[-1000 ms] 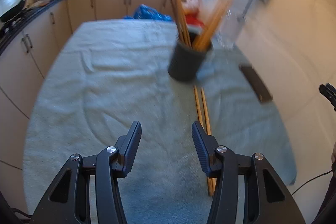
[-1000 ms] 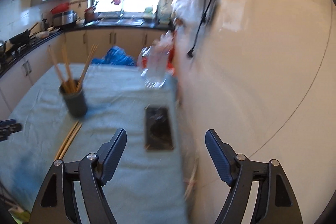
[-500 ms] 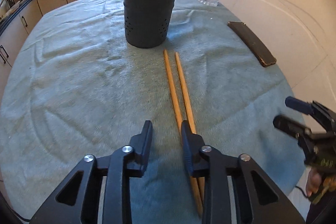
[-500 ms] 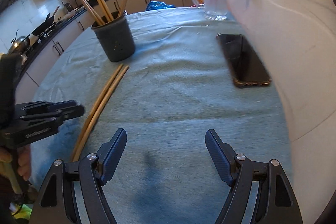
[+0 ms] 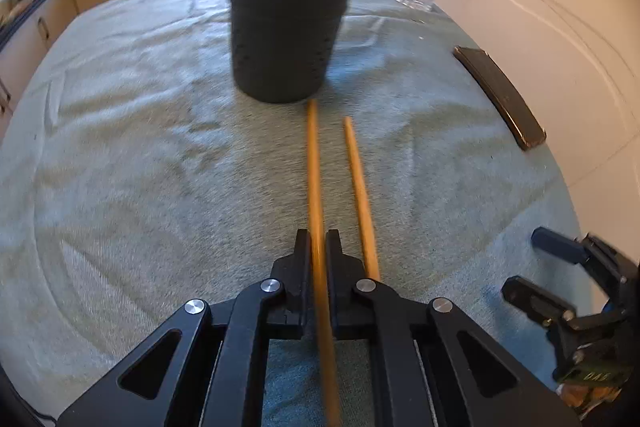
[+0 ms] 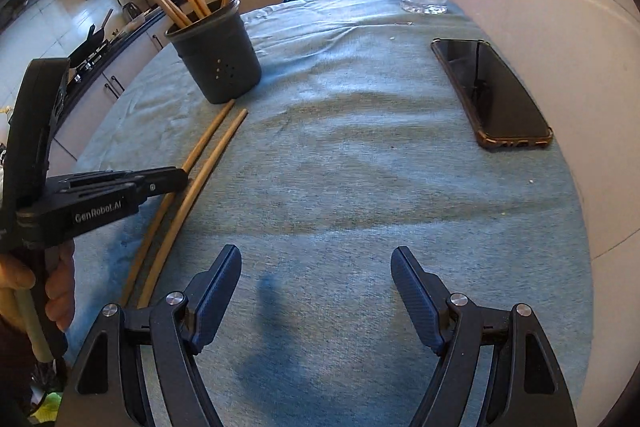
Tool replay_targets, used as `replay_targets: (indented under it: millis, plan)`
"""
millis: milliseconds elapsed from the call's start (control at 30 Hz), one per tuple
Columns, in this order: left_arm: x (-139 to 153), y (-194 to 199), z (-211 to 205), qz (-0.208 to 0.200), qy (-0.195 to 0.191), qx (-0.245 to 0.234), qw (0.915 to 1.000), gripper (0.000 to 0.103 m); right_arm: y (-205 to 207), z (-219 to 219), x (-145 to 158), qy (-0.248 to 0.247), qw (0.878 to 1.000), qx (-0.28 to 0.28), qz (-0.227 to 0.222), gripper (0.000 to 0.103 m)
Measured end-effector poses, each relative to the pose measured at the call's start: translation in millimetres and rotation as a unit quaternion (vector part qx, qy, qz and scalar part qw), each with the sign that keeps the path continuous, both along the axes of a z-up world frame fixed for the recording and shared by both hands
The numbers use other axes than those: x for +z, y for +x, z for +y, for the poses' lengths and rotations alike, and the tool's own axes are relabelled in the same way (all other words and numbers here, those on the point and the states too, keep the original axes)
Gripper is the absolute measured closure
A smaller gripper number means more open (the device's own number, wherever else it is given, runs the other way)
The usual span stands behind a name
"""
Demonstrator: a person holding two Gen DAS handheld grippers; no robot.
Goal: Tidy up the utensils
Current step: 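Move both open tools back to the remaining chopsticks on the towel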
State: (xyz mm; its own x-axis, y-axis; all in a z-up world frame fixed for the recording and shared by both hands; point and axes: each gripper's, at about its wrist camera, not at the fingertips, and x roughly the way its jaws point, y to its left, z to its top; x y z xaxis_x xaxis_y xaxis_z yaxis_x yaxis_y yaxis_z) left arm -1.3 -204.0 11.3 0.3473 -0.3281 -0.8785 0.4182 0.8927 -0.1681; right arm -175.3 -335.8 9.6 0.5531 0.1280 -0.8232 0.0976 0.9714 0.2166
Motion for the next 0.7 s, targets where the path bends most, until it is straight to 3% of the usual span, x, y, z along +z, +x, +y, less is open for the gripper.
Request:
replay_targets:
  millis: [133,333,533,633,700]
  plan:
    - [0,-5,16,0.01,-0.001,0.018,0.9998,0.096,8,13,0,0.002,1.0,0.015,0.002,0.022]
    - [-1,-14,57,0.045,-0.038,0.057,0.9967,0.096,27,44,-3,0.008,0.999,0.048,0.006,0.022]
    - [-2,-19,72,0.05,-0.06,0.074,0.9942,0.096,46,80,-8,-0.011,0.997,0.073,0.009,0.023]
    - [-2,-23,71,0.045,-0.062,0.078,0.994,0.096,50,94,-8,-0.035,0.996,0.077,0.01,0.037]
    - [-3,-25,74,0.044,-0.067,0.079,0.9937,0.096,50,100,-8,-0.061,0.995,0.079,0.01,0.065]
